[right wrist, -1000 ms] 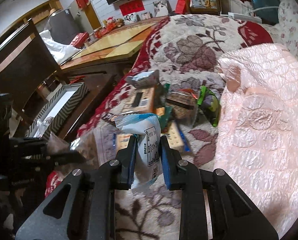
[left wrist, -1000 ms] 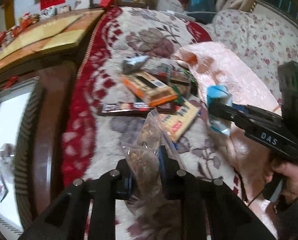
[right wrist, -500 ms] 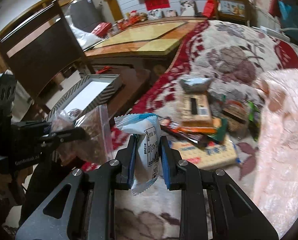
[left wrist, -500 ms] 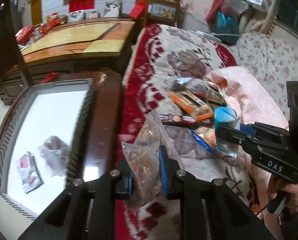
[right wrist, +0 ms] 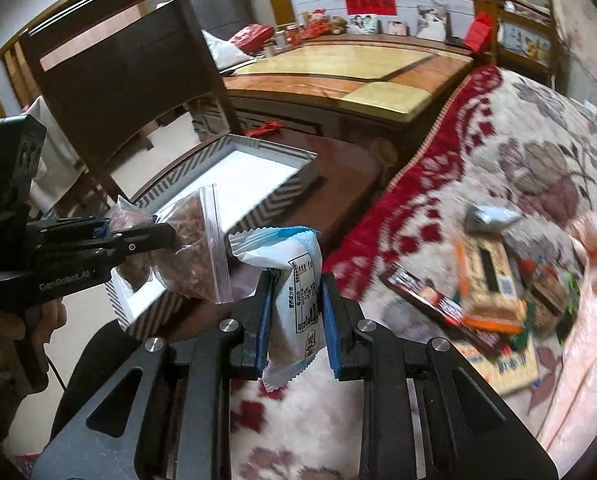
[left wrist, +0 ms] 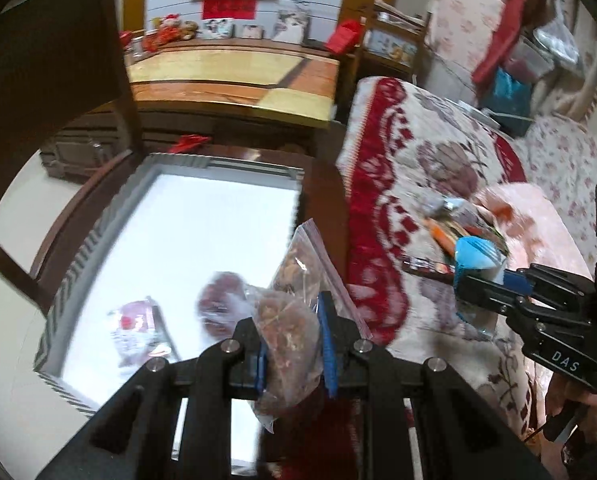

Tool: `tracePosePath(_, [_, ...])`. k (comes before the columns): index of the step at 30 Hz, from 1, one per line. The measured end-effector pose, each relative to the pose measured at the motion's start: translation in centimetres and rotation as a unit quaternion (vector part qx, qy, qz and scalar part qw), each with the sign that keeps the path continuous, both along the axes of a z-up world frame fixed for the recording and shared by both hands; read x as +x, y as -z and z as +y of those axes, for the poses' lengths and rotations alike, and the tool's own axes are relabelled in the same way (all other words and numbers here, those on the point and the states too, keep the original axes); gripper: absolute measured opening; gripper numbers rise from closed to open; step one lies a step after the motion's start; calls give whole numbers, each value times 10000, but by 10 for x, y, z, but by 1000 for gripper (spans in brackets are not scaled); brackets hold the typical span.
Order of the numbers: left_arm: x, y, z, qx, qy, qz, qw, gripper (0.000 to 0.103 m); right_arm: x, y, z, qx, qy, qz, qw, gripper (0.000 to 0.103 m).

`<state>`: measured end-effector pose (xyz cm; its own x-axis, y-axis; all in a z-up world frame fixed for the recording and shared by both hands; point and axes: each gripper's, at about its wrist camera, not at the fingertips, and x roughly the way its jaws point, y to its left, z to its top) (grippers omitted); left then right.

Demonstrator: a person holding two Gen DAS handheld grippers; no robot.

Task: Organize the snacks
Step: 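Carry both snacks to the white tray and lower them beside the others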

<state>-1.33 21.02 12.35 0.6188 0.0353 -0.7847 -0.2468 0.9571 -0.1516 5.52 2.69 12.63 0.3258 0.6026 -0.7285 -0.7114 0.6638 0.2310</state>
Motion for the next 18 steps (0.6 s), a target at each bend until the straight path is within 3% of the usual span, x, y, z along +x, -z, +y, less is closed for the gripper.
tracePosePath(10, [-12, 13, 61, -313, -663, -11, 9973, 23, 5, -2, 74, -234, -521, -221, 9981, 22])
tracePosePath(18, [-16, 20, 87, -366, -924, -10, 9950, 23, 6, 2, 124, -441, -887, -399, 9943, 22])
